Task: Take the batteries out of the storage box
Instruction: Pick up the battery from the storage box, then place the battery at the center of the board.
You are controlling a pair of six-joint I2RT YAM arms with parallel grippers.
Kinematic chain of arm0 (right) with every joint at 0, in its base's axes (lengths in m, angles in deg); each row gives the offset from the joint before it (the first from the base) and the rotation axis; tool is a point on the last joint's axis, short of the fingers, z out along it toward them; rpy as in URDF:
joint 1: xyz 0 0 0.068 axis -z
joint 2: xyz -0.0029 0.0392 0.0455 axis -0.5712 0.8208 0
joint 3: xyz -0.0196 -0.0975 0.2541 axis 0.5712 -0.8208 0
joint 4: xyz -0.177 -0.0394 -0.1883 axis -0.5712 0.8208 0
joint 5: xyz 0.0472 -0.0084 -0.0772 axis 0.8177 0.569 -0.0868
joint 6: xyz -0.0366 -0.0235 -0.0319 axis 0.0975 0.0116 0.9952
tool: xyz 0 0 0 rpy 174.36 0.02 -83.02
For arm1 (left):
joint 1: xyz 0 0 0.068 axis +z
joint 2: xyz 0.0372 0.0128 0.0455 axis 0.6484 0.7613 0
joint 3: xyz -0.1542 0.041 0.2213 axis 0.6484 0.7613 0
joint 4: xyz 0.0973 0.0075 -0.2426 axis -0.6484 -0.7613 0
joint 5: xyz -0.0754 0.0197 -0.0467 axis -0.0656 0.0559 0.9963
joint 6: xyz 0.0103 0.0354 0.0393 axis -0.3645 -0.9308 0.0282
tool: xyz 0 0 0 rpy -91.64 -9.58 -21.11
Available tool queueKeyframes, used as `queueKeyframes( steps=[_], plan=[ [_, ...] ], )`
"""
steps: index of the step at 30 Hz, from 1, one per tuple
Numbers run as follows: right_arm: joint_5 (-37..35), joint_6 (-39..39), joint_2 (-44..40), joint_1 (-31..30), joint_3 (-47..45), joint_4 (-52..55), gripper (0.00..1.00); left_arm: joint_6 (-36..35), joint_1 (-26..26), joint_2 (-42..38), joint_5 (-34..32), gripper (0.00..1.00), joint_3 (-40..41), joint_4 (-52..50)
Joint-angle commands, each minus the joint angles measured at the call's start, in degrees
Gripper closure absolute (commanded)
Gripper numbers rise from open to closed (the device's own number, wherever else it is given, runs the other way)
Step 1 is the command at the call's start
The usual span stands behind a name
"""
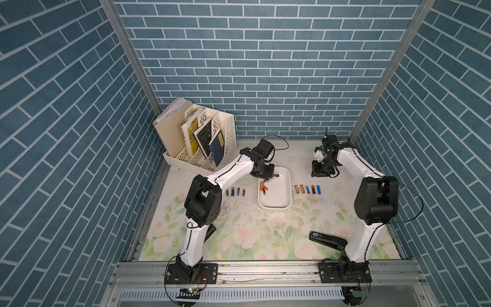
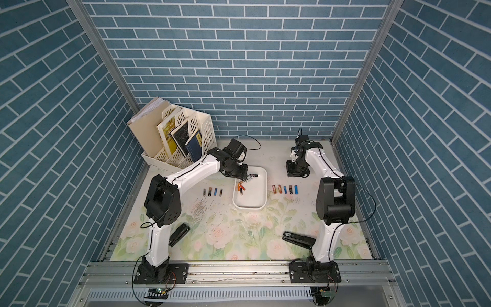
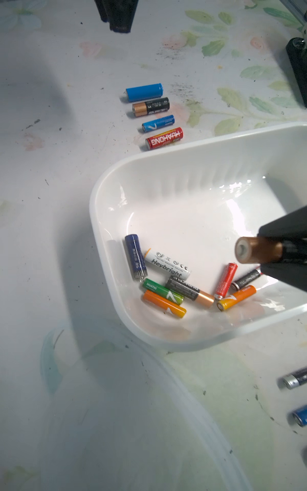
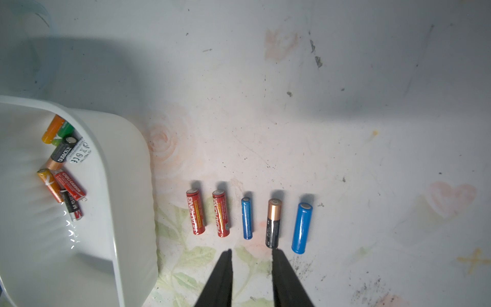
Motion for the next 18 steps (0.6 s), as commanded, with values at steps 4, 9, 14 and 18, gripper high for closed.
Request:
queueKeyframes(
  steps=[4,9,14,18],
  plan=[
    [0.5,-0.4,1.3,-0.4,1.8,1.1,0.71,0.1,3.8,-6.8,-0.2,0.85,7.2,1.7],
    [0.5,-0.4,1.7,-0.6,2.1,1.0,0.71,-0.7,7.4,-12.0,-1.1,0.85,14.4,2.2],
    [0.4,-0.4,2.2,-0.7,2.6,1.1,0.71,-2.2,12.5,-17.1,-2.5,0.85,22.7,2.3],
    [0.5,-0.4,2.5,-0.7,2.9,1.1,0.71,-3.7,16.6,-19.9,-3.7,0.85,28.7,2.6]
  ],
)
